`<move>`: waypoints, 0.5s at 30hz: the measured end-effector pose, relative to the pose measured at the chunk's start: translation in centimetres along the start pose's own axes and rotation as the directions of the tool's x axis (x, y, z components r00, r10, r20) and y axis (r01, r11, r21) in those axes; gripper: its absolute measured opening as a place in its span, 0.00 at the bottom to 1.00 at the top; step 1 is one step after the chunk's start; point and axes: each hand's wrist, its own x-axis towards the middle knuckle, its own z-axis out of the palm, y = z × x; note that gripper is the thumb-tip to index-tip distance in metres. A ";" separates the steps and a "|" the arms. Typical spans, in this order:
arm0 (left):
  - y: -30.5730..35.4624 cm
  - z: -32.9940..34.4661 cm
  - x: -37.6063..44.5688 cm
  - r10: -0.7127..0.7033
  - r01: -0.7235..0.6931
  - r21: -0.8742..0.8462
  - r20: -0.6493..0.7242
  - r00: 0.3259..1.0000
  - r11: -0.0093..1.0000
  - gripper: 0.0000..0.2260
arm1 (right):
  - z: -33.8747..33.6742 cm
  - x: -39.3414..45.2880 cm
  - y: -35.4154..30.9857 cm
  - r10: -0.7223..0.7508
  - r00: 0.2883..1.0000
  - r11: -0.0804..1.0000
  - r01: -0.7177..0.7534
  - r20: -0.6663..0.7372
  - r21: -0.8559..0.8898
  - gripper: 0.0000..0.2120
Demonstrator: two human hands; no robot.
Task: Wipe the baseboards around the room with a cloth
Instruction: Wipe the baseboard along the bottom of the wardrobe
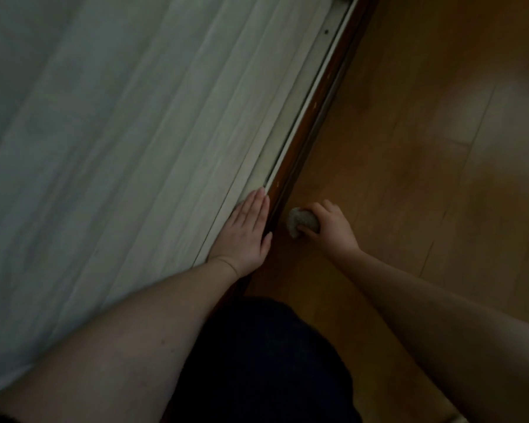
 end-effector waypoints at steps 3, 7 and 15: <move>0.0 -0.4 -0.2 -0.002 0.001 -0.021 -0.014 1.000 1.000 0.31 | -0.1 -0.6 -0.8 0.028 0.998 0.997 -0.024 0.059 -0.070 0.21; 0.1 -0.7 -0.2 0.001 -0.001 -0.025 -0.019 1.000 1.000 0.30 | 0.3 -2.8 -0.9 0.145 0.989 0.989 -0.146 -0.028 -0.024 0.18; 0.2 0.0 -0.1 -0.004 0.007 0.105 -0.029 1.000 0.994 0.33 | 3.5 -1.1 0.7 0.197 0.966 0.970 -0.167 -0.168 0.176 0.17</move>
